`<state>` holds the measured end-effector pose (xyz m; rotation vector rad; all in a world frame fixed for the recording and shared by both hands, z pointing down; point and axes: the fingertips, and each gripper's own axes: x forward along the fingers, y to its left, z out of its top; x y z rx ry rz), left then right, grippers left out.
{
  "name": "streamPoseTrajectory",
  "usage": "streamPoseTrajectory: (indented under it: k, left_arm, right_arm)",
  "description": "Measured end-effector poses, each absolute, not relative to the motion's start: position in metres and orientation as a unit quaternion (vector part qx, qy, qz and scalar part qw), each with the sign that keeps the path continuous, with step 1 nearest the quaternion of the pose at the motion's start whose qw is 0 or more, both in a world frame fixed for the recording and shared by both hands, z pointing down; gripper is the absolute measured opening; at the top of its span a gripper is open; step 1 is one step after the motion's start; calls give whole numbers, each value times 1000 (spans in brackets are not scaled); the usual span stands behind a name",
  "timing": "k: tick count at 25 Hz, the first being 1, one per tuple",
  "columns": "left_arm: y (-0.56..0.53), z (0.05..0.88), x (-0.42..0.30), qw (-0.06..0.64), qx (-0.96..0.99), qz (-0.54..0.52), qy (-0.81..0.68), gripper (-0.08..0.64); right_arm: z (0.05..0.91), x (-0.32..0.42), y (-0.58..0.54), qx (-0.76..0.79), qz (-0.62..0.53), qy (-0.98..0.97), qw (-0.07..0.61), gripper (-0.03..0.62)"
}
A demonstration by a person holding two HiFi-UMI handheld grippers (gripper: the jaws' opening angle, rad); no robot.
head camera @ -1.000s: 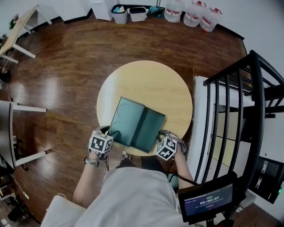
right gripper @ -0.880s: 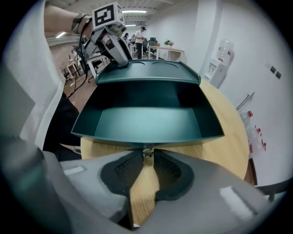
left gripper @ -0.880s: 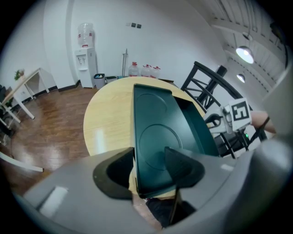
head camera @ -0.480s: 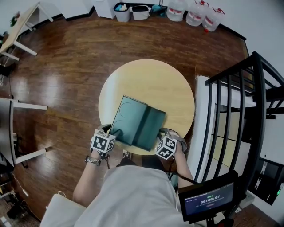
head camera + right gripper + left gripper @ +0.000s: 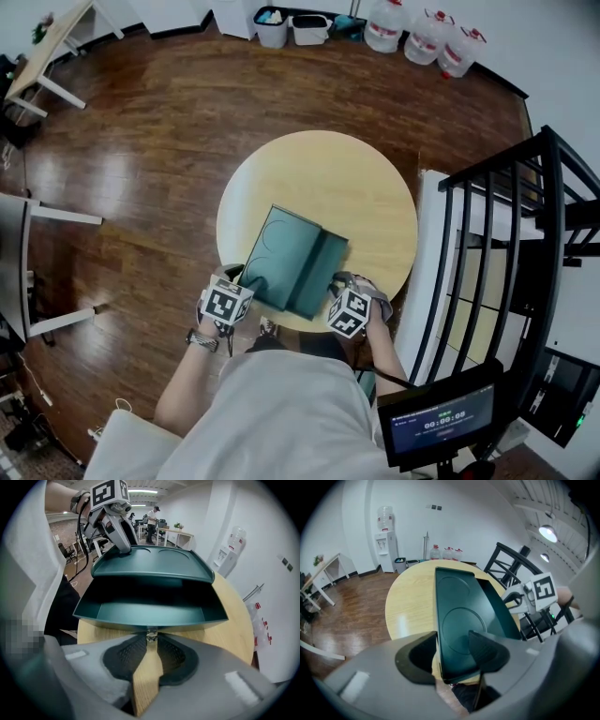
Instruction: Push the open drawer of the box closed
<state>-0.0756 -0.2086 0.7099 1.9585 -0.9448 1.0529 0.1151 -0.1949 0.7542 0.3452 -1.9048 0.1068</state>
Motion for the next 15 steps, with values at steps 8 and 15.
streamPoseTrajectory:
  k: [8,15]
  left_arm:
    - [-208,708,-76,356,762,410,-353,236]
    - [-207,709,-75,357,762,412,-350,236]
  right_arm:
    - [750,84,-202,129,27,-815,564,75]
    - [750,64,-209,121,21,-819,560,75]
